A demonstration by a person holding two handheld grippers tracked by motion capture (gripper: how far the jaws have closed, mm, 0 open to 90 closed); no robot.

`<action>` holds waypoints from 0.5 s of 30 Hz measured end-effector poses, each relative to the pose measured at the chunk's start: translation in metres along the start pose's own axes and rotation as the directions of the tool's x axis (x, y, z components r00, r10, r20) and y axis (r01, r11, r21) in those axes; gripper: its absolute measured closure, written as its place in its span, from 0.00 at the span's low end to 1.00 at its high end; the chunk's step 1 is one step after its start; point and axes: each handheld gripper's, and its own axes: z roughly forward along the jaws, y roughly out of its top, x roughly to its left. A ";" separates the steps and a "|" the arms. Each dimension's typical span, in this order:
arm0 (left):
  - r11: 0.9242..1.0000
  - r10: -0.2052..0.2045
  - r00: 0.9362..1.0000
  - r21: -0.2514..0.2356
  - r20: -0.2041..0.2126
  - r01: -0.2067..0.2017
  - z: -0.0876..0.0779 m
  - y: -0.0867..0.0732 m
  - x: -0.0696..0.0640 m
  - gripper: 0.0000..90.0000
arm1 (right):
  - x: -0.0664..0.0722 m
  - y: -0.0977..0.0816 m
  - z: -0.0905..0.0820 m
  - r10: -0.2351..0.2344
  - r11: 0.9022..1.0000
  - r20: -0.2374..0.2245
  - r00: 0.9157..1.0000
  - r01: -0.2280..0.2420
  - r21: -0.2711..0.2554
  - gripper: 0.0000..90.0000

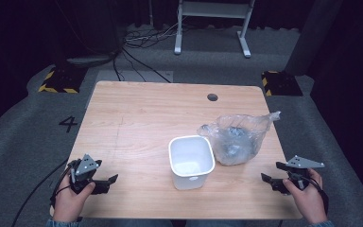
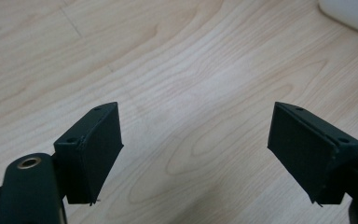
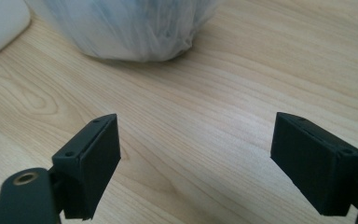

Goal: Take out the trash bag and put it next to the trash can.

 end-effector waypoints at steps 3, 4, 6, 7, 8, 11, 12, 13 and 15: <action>1.000 0.001 1.000 0.022 -0.004 -0.001 0.003 -0.005 0.002 0.19 | 0.000 -0.005 0.005 0.010 1.000 0.007 1.000 -0.010 0.009 0.18; 1.000 0.002 1.000 0.025 -0.003 -0.002 0.004 -0.006 0.002 0.19 | 0.000 -0.006 0.006 0.010 1.000 0.006 1.000 -0.010 0.012 0.18; 1.000 0.003 1.000 0.030 -0.003 -0.003 0.006 -0.009 0.004 0.19 | 0.000 -0.009 0.010 0.013 1.000 0.007 1.000 -0.013 0.024 0.18; 0.999 -0.003 1.000 0.032 0.001 0.003 0.006 -0.010 0.004 0.19 | 0.000 -0.010 0.011 0.011 1.000 0.010 1.000 -0.012 0.028 0.18; 1.000 -0.010 1.000 0.028 0.015 0.009 0.007 -0.011 0.005 0.19 | 0.000 -0.012 0.013 0.009 1.000 0.010 1.000 -0.009 0.027 0.18; 1.000 -0.015 1.000 0.028 0.019 0.015 0.008 -0.014 0.007 0.19 | 0.000 -0.016 0.016 0.011 0.999 0.015 1.000 -0.011 0.031 0.18; 0.999 -0.005 1.000 0.040 0.004 0.005 0.009 -0.016 0.008 0.19 | 0.000 -0.018 0.018 0.011 0.999 0.014 1.000 -0.011 0.034 0.18; 0.999 -0.004 1.000 0.047 -0.003 0.004 0.010 -0.017 0.008 0.19 | 0.000 -0.019 0.019 0.013 0.999 0.014 1.000 -0.014 0.036 0.18; 0.998 0.002 1.000 0.067 -0.015 -0.001 0.013 -0.019 0.009 0.20 | -0.001 -0.022 0.022 0.014 0.999 0.017 1.000 -0.014 0.040 0.18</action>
